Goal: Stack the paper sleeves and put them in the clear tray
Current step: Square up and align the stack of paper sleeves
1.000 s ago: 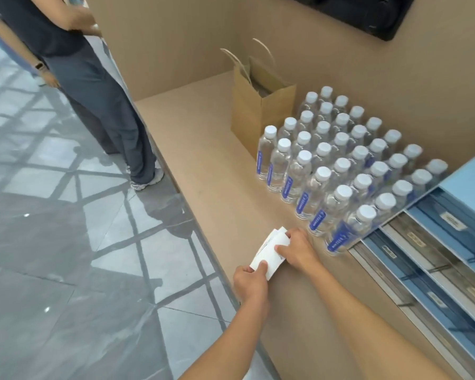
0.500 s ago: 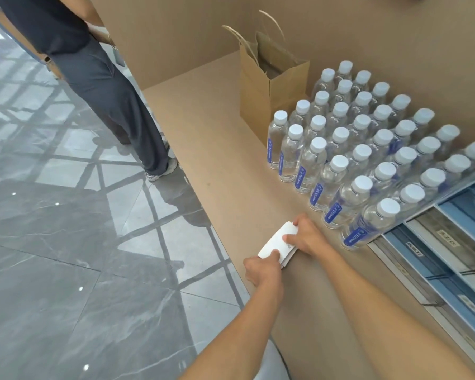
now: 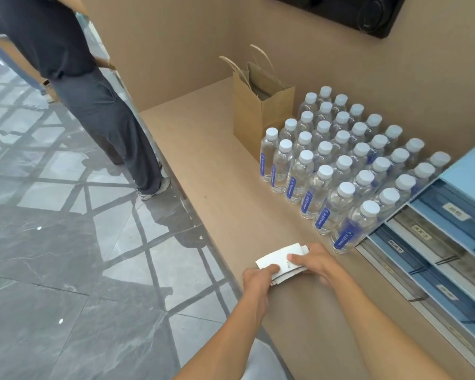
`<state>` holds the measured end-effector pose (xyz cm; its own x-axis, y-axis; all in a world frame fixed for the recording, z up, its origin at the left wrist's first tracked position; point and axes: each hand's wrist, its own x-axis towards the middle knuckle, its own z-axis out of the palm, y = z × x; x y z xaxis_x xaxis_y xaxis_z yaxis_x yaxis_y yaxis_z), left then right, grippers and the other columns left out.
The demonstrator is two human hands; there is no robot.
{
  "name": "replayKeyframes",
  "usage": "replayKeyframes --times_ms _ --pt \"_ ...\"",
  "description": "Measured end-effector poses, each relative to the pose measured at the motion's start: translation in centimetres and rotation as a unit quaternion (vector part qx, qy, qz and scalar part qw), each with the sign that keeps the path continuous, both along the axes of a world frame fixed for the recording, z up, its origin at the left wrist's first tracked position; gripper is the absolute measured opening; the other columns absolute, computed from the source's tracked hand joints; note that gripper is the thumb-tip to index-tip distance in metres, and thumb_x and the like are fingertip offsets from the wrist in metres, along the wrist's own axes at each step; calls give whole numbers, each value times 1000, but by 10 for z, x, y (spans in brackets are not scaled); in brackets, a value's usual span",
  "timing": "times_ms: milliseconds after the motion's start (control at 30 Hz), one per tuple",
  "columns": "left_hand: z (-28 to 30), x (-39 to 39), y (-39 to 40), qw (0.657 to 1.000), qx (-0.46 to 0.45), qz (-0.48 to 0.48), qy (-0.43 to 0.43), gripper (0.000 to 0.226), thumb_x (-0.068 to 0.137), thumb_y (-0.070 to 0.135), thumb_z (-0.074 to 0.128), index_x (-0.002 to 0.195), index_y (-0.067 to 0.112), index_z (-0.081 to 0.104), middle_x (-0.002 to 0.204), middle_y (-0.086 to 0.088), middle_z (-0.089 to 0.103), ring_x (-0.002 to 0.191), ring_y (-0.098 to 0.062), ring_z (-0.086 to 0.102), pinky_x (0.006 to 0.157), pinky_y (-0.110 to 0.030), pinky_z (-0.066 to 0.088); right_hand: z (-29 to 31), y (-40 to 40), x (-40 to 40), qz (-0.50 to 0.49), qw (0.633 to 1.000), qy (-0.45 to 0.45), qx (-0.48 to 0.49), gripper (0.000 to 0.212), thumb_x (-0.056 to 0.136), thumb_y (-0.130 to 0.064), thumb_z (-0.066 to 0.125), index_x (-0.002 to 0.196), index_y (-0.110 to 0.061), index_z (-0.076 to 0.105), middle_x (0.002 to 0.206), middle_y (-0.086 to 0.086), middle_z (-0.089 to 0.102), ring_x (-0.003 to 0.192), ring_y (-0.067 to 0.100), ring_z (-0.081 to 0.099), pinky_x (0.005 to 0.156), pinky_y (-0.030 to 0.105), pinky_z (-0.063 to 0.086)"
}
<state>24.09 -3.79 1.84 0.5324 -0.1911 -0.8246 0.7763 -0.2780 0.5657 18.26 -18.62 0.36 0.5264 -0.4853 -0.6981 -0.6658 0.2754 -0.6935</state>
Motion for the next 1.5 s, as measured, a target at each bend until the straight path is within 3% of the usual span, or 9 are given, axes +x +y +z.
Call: replayKeyframes --times_ms 100,233,633,900,1033,1100,1300,1400,1500 --pt "-2 -13 14 995 -11 -94 -35 35 74 9 77 106 5 64 96 -11 74 77 -22 70 63 -26 56 -4 20 -42 -86 996 -21 18 46 74 -2 80 112 2 55 98 17 72 83 27 69 79 39 56" --pt "-6 -41 23 974 -44 -216 -54 50 68 10 81 114 6 62 102 -9 75 89 -23 74 79 -36 61 -3 59 -113 -182 982 -55 -1 48 76 -1 79 117 -7 54 107 17 71 91 28 68 80 35 55" --pt "-15 -170 11 794 -101 -593 -90 43 64 3 85 103 8 66 97 -9 77 76 -14 71 66 -22 55 -1 158 -310 -423 902 -73 -47 41 71 9 75 105 -7 58 103 10 70 81 13 70 65 23 54" --pt "-21 -248 -5 707 -164 -659 -200 46 63 -9 84 102 -1 61 90 -10 72 76 -14 66 65 -16 53 -4 168 -376 -440 882 -51 -159 46 58 0 71 93 -22 50 93 5 62 86 18 60 79 36 51" --pt "-24 -268 -8 700 -185 -642 -251 46 66 -8 83 105 4 61 96 -6 72 76 5 67 70 -9 53 -6 163 -386 -437 877 -28 -197 46 68 3 72 94 -28 50 91 -2 60 81 11 58 74 26 49" --pt "-29 -272 -7 701 -183 -635 -268 49 66 -4 85 107 8 61 97 -3 72 82 0 69 73 -10 53 -11 163 -388 -434 878 -27 -200 45 71 3 72 97 -26 51 95 -1 62 82 10 58 75 24 50" --pt "-42 -269 5 724 -160 -613 -273 60 69 -1 83 118 20 55 106 0 66 95 -14 65 81 -15 54 -34 168 -384 -436 879 -51 -187 55 76 3 73 125 -13 53 138 -6 48 124 9 48 91 -3 34" --pt "-46 -271 9 727 -167 -609 -272 69 71 5 82 128 25 50 117 6 61 109 -15 60 96 -27 50 -40 169 -380 -460 868 -84 -169 60 80 -8 74 133 -17 49 146 -10 42 135 5 38 107 10 30" --pt "-40 -279 12 731 -176 -608 -255 76 77 5 78 141 19 40 131 9 51 121 -9 50 107 -26 41 -39 171 -374 -480 858 -103 -151 55 89 -29 67 139 -25 43 148 -16 40 136 2 36 113 24 28"
